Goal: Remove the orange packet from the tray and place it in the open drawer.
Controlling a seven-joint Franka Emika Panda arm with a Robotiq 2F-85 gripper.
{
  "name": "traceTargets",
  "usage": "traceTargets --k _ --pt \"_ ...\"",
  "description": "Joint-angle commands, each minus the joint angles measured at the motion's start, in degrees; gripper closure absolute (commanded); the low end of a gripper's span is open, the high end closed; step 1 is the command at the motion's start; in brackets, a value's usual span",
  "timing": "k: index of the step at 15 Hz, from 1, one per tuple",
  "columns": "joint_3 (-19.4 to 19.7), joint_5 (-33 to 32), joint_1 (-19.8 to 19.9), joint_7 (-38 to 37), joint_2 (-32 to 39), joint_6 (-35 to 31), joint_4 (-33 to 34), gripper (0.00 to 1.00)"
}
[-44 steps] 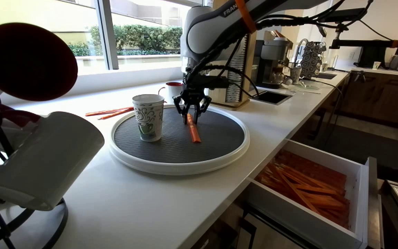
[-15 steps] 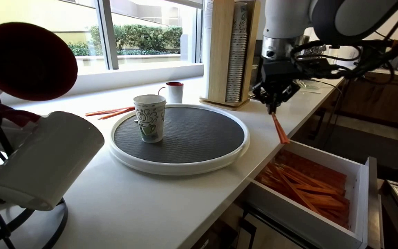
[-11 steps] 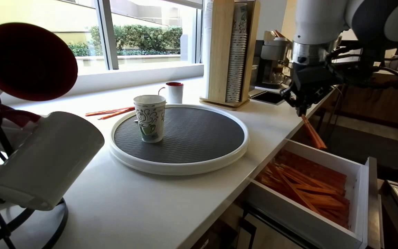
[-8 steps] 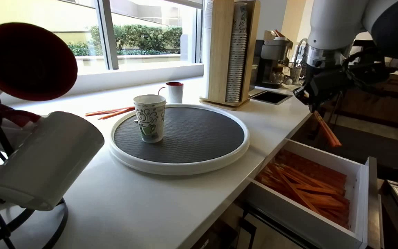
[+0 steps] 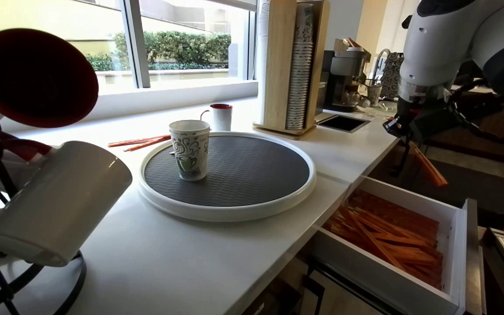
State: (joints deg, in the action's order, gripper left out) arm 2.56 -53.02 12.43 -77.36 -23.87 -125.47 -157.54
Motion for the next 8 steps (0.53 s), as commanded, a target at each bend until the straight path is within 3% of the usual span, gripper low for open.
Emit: traceTargets --k 1,8 --pt "0.52 -0.05 -0.62 -0.02 -0.1 0.31 0.09 0.98" --pt "-4.74 -3.6 -6.66 4.01 13.87 0.45 5.35 0.98"
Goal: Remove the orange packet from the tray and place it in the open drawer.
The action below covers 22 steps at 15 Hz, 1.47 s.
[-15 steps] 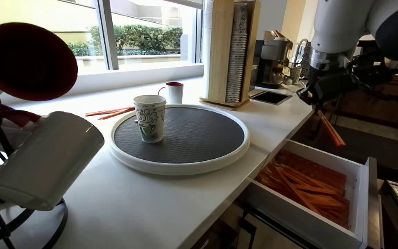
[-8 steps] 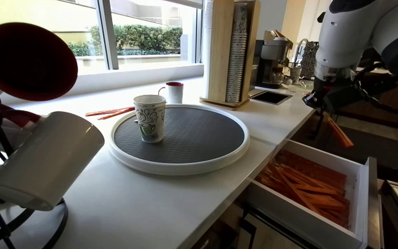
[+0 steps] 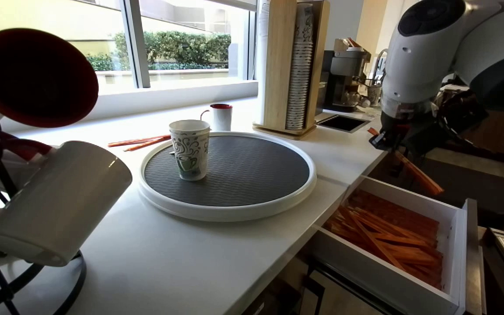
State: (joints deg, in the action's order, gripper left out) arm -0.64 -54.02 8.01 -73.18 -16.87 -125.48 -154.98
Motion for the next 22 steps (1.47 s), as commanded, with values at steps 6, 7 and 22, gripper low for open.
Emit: traceTargets --k 6,7,22 --pt "-2.46 -7.89 -5.37 -5.18 11.93 3.94 1.88 0.98" --pt "-2.46 -9.96 -5.78 -7.04 12.02 3.31 1.06 0.98" --pt "-2.52 -22.79 -9.43 -18.19 16.58 3.26 -1.18 0.98"
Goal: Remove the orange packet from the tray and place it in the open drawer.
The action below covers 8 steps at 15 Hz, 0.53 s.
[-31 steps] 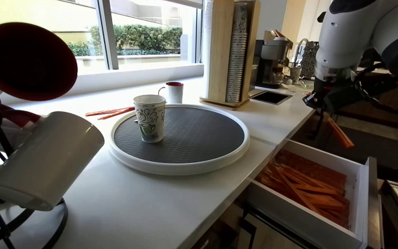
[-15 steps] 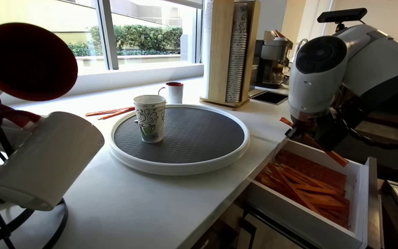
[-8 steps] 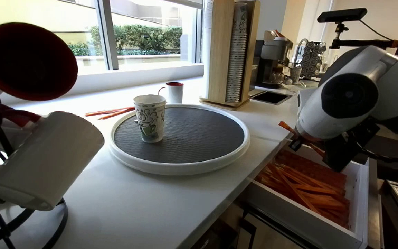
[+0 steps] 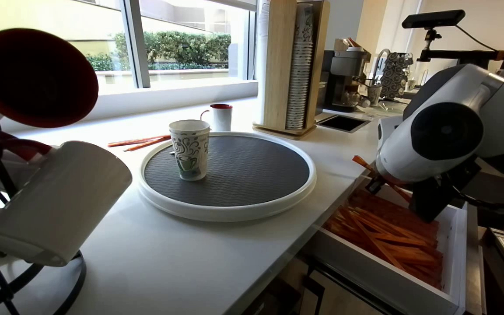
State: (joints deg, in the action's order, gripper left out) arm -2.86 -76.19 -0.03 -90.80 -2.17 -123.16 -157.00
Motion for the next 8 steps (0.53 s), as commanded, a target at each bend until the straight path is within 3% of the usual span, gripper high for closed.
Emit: traceTargets --k 1,8 --pt "-0.64 -0.96 -1.79 -1.12 2.64 0.88 0.98 0.98" --pt "-2.26 -0.76 -4.15 -6.41 7.48 0.51 -0.43 0.98"
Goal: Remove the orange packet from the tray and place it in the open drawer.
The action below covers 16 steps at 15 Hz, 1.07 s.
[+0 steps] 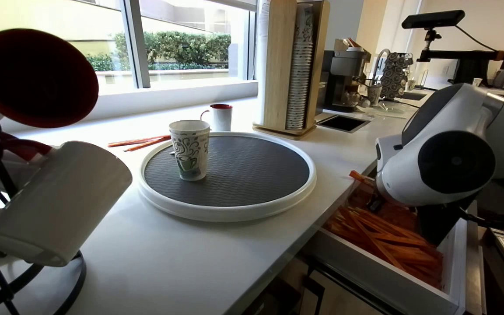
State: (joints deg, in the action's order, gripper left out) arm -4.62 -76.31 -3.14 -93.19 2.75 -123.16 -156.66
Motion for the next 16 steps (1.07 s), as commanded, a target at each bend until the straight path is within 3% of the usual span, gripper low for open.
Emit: traceTargets --k 1,10,11,12,16 --pt "-0.59 -0.46 -1.22 -5.14 3.14 0.56 -1.24 0.98" --pt "-0.32 0.2 -0.82 -9.42 8.62 0.17 -0.8 0.98" --pt "-0.21 0.37 -0.68 -8.98 8.9 0.13 -0.67 0.68" --pt "-0.16 0.26 -0.61 -8.62 9.08 0.0 -0.56 0.67" --pt "-0.53 0.75 -0.82 -7.55 7.87 -0.34 -0.03 0.38"
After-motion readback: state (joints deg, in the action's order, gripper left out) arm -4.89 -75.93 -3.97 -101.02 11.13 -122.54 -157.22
